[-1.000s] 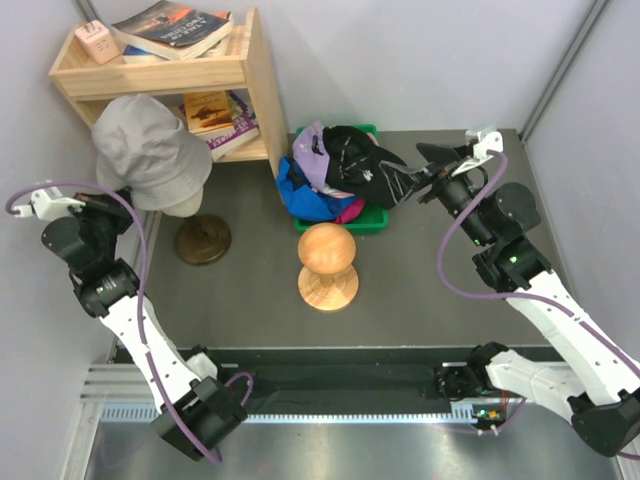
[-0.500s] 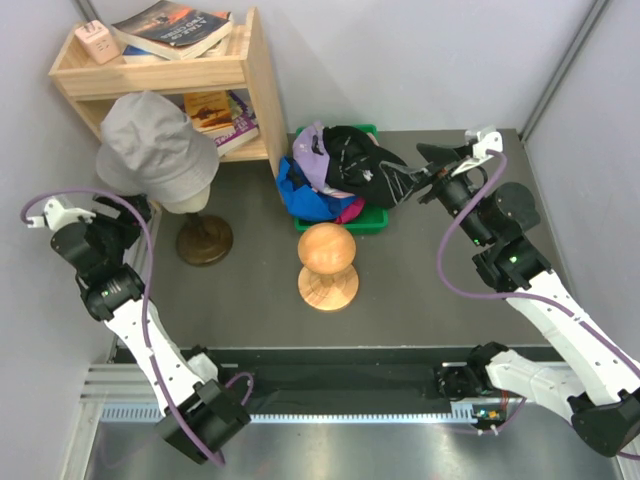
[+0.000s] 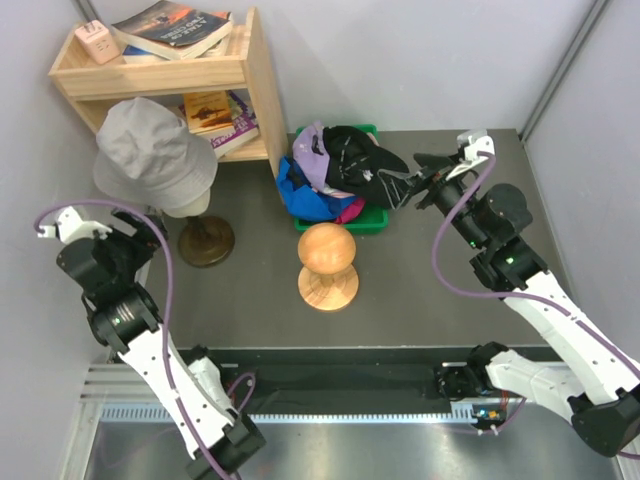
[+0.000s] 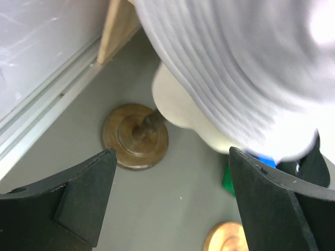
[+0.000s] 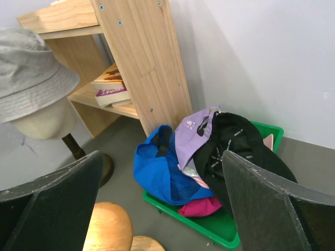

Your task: Stack the hats

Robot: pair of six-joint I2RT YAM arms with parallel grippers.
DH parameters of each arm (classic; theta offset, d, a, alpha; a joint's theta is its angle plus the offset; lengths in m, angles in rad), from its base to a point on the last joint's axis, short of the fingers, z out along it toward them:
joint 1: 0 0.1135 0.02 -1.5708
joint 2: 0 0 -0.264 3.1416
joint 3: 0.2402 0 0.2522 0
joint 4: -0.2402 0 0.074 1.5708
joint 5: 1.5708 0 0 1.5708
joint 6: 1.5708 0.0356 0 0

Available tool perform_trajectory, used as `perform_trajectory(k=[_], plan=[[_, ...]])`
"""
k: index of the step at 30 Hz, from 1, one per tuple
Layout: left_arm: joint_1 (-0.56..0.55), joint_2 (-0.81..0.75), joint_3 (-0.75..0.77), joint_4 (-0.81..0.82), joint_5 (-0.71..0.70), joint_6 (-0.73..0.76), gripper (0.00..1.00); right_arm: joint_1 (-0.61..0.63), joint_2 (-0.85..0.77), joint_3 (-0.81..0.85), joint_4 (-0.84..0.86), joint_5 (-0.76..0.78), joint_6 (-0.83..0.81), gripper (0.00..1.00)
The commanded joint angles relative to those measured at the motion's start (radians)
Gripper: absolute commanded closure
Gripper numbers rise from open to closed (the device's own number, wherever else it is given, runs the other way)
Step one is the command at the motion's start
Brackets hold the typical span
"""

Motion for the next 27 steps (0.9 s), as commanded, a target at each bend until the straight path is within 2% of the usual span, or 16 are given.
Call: perform_trajectory(k=[1, 8, 14, 18, 23, 27], plan=[[-0.019, -0.110, -0.043, -0.061, 0.085, 0.014, 0.10, 0.008, 0.002, -0.011, 0.019, 0.007, 0.026, 0.05], [-0.074, -0.172, -0.042, -0.087, 0.166, 0.029, 0.13, 0.010, 0.016, -0.019, 0.001, 0.020, 0.038, 0.05], [-0.243, -0.102, 0.006, -0.089, 0.118, 0.081, 0.17, 0.008, 0.100, 0.035, -0.053, 0.062, 0.018, 0.05], [-0.309, -0.071, 0.034, -0.086, 0.084, 0.095, 0.18, 0.004, 0.168, 0.064, -0.076, 0.129, 0.015, 0.05], [-0.398, -0.017, 0.009, -0.043, 0.009, 0.121, 0.19, -0.122, 0.304, 0.105, -0.082, 0.026, 0.061, 0.05], [-0.591, 0.032, 0.027, -0.021, -0.138, 0.133, 0.19, -0.262, 0.405, 0.099, -0.024, -0.116, 0.135, 0.06]])
